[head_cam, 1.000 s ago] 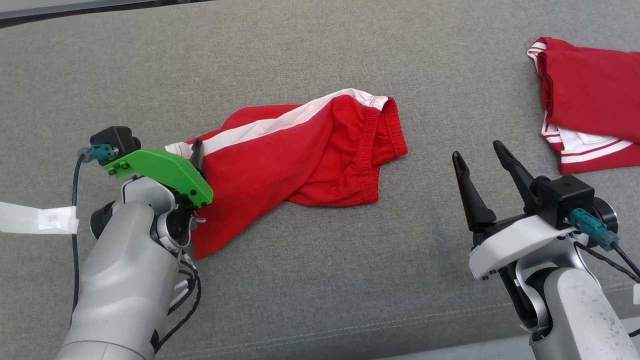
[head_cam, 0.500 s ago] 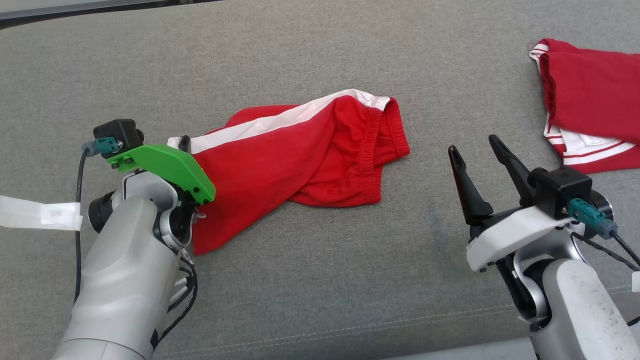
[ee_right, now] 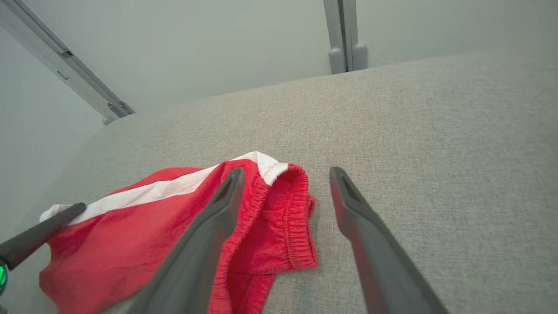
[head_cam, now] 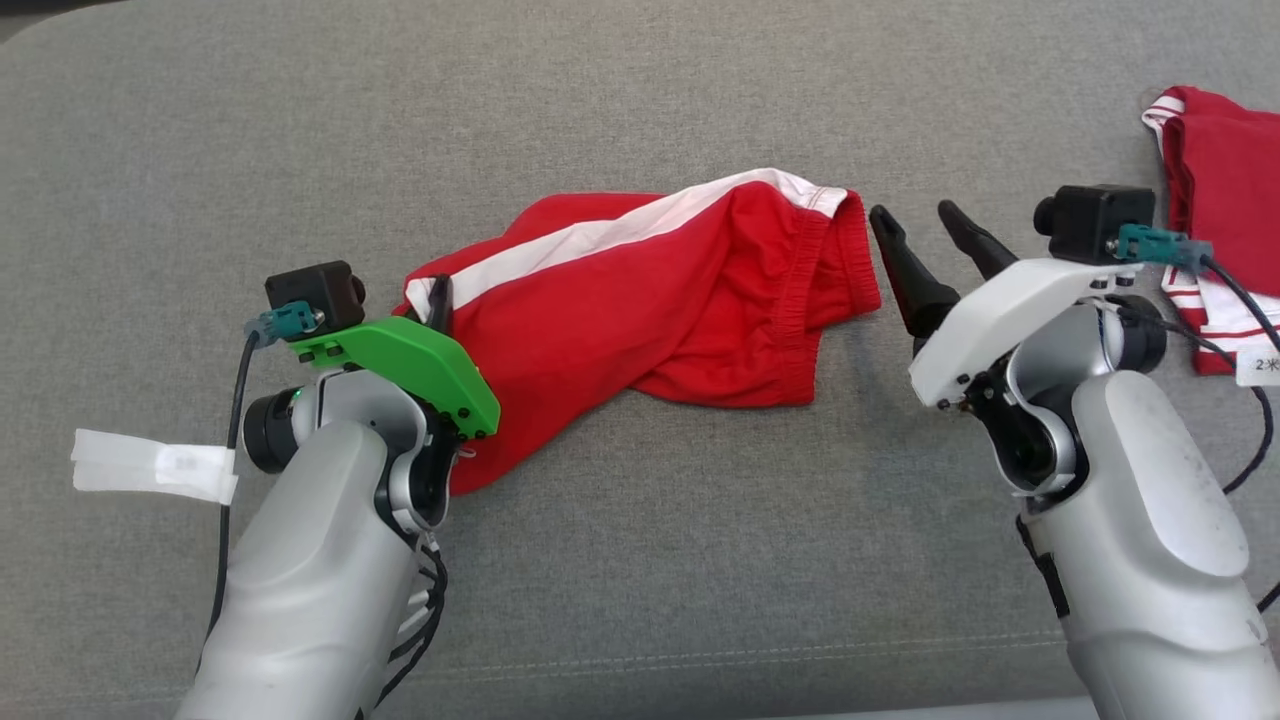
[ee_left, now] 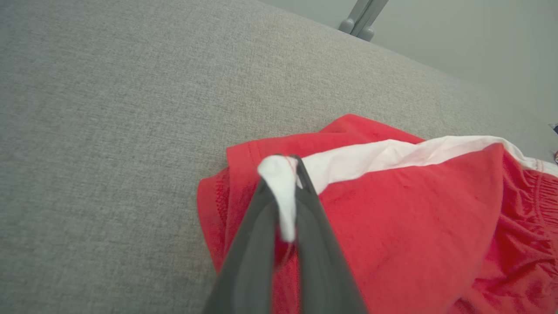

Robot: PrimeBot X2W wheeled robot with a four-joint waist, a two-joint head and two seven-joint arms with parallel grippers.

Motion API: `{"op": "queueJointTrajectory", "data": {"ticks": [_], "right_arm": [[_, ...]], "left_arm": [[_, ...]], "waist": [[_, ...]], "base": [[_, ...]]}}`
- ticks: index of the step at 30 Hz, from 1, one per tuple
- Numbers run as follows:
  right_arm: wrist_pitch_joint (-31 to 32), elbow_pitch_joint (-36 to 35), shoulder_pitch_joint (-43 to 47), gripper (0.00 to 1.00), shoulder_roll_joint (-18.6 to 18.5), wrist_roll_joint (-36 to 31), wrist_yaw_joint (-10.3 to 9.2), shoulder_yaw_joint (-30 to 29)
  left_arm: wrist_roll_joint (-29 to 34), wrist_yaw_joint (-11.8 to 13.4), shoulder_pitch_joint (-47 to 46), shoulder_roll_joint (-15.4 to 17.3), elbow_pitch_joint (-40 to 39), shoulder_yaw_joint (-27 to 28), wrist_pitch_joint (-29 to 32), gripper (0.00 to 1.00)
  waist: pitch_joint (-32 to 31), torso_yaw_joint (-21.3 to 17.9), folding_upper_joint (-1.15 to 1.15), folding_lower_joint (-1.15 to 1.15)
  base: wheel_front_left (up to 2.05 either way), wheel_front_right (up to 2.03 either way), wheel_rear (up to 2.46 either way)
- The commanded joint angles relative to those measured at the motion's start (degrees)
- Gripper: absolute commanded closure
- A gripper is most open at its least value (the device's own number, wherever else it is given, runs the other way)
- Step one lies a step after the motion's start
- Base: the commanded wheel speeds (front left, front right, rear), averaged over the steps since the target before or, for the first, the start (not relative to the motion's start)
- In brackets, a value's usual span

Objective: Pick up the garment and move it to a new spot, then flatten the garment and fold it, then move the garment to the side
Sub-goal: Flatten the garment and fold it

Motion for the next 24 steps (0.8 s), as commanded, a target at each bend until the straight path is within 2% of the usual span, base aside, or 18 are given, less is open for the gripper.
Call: {"op": "queueJointTrajectory", "data": {"ticks": [1,6,11,17,24], "right_arm": [[0.62,1.56,-1.27,0.0,0.71,2.55,-0.01,-0.26],[3.07,8.81,-5.13,0.0,2.59,10.57,-0.01,-2.1],[4.78,15.63,-9.23,0.0,3.34,15.22,-0.01,-3.74],[6.12,21.58,-13.3,0.0,3.58,17.94,-0.01,-4.09],[4.86,28.23,-17.26,0.0,3.64,16.86,-0.01,-5.19]], "left_arm": [[0.18,0.34,0.73,-0.14,-0.67,-0.28,-0.33,1.0],[0.6,0.85,1.19,-0.44,-2.65,-1.22,-0.14,1.0],[0.91,1.15,1.53,-0.73,-4.2,-2.33,0.38,1.0],[1.01,1.32,1.92,-1.2,-5.68,-3.64,0.67,1.0],[1.05,1.44,1.65,-1.5,-6.8,-4.7,0.79,1.0]], "waist": [[0.46,0.75,0.0,0.0],[0.66,1.62,0.0,0.0],[1.02,2.6,0.0,0.0],[1.2,3.85,0.0,0.0],[1.42,5.28,0.0,0.0]], "base": [[0.0,0.0,0.0],[0.0,0.0,0.0],[0.0,0.0,0.0],[0.0,0.0,0.0],[0.0,0.0,0.0]]}}
